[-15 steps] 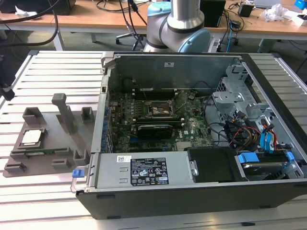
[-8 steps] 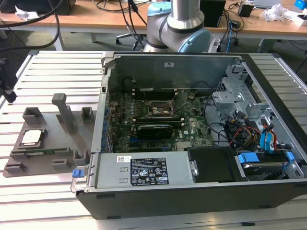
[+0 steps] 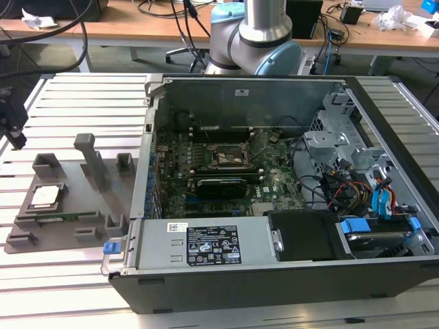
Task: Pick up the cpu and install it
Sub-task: 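Pick up the cpu and move it towards the insertion slot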
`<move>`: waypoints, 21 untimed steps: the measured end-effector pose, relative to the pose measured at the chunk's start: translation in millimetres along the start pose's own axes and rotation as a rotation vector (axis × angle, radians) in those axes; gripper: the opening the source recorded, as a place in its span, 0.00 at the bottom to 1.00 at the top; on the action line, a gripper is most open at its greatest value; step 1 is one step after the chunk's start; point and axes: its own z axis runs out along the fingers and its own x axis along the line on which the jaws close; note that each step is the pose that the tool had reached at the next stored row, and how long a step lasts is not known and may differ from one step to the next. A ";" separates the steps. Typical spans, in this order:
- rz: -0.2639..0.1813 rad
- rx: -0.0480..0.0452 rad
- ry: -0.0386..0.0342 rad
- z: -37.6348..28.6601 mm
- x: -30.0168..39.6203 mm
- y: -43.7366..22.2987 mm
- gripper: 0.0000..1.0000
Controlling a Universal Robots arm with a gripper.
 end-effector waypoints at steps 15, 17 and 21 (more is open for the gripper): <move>-0.003 0.0136 -0.0003 26.0 -12.9 -3.0 0.68; -0.003 0.0136 -0.0003 27.1 -13.3 -3.3 0.68; -0.003 0.0137 -0.0003 29.2 -14.5 -3.9 0.68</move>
